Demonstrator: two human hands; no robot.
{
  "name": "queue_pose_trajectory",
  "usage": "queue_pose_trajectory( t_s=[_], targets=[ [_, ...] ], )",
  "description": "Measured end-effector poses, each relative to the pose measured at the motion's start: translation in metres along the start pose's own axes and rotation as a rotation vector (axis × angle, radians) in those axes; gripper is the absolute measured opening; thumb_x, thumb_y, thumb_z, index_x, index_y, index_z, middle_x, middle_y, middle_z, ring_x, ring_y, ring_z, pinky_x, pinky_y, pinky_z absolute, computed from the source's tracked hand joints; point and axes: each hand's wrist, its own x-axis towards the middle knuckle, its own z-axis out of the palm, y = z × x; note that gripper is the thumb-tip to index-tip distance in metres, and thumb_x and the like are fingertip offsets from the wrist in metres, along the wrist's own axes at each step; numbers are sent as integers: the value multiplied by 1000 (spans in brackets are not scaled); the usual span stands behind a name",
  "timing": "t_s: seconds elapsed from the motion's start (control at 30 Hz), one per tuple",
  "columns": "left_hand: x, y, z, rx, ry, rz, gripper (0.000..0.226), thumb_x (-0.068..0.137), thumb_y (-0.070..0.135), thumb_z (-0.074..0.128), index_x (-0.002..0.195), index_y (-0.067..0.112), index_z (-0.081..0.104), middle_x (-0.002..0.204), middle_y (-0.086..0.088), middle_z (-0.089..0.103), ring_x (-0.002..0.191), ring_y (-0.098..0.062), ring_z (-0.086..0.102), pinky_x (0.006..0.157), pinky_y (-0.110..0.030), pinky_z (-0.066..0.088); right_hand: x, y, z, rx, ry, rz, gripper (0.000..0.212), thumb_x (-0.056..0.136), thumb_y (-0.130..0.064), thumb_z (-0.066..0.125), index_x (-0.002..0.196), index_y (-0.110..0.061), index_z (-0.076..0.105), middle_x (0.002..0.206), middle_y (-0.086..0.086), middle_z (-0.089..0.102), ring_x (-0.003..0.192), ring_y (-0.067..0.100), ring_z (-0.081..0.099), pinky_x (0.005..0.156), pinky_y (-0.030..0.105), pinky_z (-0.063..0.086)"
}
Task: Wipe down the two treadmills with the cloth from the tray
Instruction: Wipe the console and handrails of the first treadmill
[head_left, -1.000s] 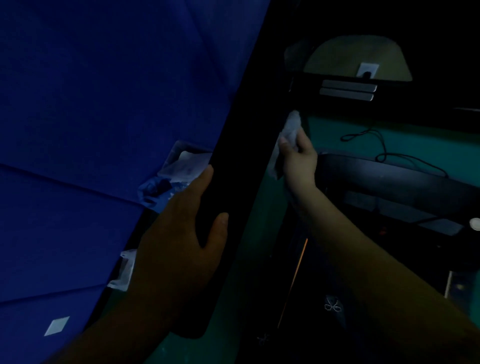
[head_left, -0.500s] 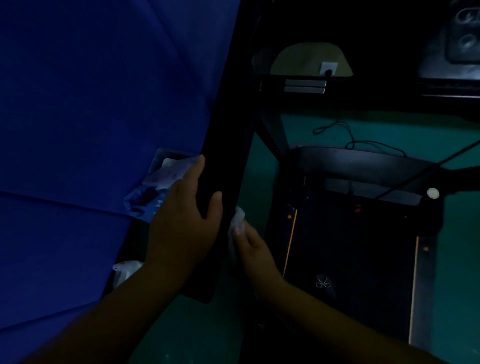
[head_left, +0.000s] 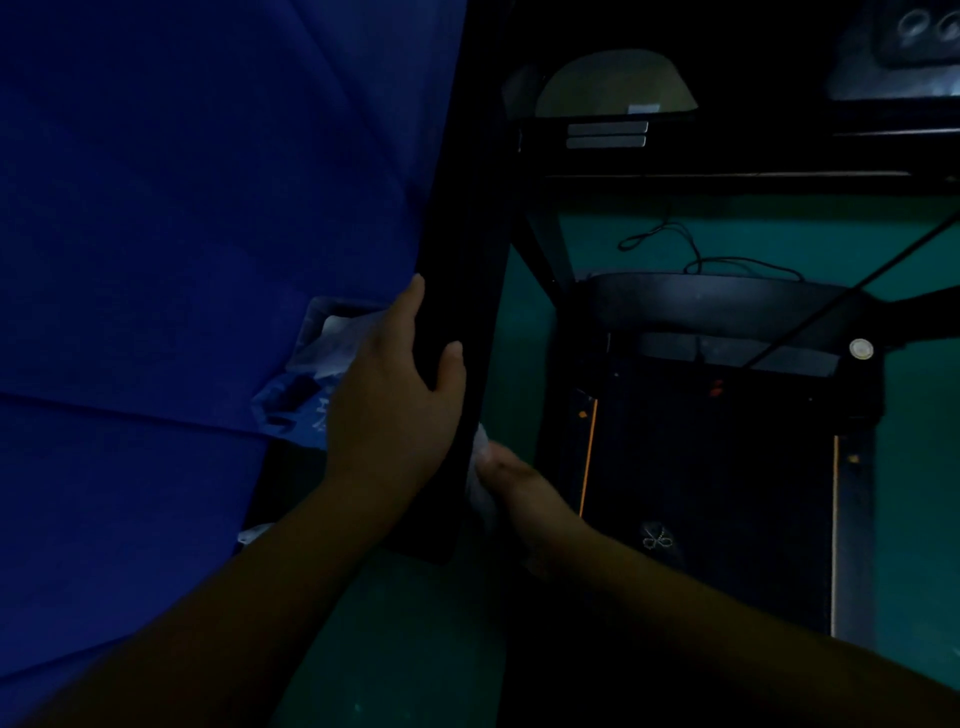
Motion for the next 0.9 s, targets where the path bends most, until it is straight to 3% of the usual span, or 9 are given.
queue_pose_trajectory(
  t_s=[0.1, 0.17, 0.3, 0.37, 0.43, 0.57, 0.67, 0.8, 0.9],
  targets=[
    [-1, 0, 0, -6, -4, -8, 60, 95, 41, 46, 148, 35, 19, 150, 3, 35, 133, -11, 37, 99, -22, 30, 14, -25, 1, -2, 66, -11, 38, 89, -40, 47, 109, -10, 60, 92, 16, 60, 78, 29, 55, 68, 34, 41],
    [-1, 1, -1, -5, -7, -25, 59, 96, 41, 45, 148, 38, 18, 150, 3, 34, 131, -12, 36, 96, -21, 29, 31, -59, -1, -25, 171, 42, 46, 97, -41, 40, 126, -8, 55, 108, 21, 60, 92, 34, 54, 75, 34, 41],
    [-1, 0, -1, -3, -5, -24, 59, 96, 42, 43, 149, 38, 17, 147, 3, 38, 127, -13, 40, 92, -20, 29, 35, -71, -10, -173, 244, -88, 37, 103, -28, 36, 134, -13, 49, 139, 14, 51, 128, 27, 48, 79, 7, 43],
    [-1, -1, -2, -11, -5, -21, 59, 96, 43, 43, 149, 38, 17, 146, 1, 39, 126, -14, 41, 92, -22, 30, 23, -50, -5, -183, 180, -46, 27, 100, -34, 40, 108, -19, 60, 118, 15, 63, 107, 24, 63, 79, 16, 51],
    [-2, 0, -3, -28, -17, -28, 59, 96, 43, 43, 148, 38, 17, 146, -1, 39, 127, -17, 42, 94, -26, 34, 5, -19, 1, -219, 157, -30, 24, 101, -31, 40, 90, -22, 59, 84, 4, 63, 74, 14, 63, 62, 19, 47],
    [-2, -1, -3, -39, -32, -28, 59, 96, 44, 43, 148, 38, 17, 148, -4, 37, 130, -19, 40, 102, -33, 35, -22, 9, 7, -262, 134, -40, 27, 104, -25, 36, 95, -20, 62, 82, -4, 67, 77, 8, 63, 65, 16, 46],
    [-2, -1, -5, -53, -35, -41, 59, 95, 45, 44, 148, 39, 18, 147, 0, 38, 130, -16, 39, 100, -30, 34, -14, -27, 4, -316, 250, -164, 33, 105, -23, 31, 104, -5, 59, 65, 6, 62, 50, 5, 57, 48, 17, 43],
    [-3, 0, -3, -66, -23, -57, 58, 96, 44, 44, 148, 39, 19, 145, 2, 41, 128, -12, 40, 98, -23, 32, 6, -65, -1, -324, 265, -273, 32, 103, -25, 35, 130, -13, 48, 112, 11, 64, 100, 18, 63, 87, 30, 50],
    [-4, -1, -2, -54, -11, -55, 58, 96, 44, 43, 149, 39, 19, 146, 3, 40, 128, -11, 39, 95, -20, 27, -15, -53, 3, -403, 217, -292, 22, 101, -19, 43, 123, -19, 45, 106, -2, 61, 93, 5, 59, 78, 13, 48]
  ],
)
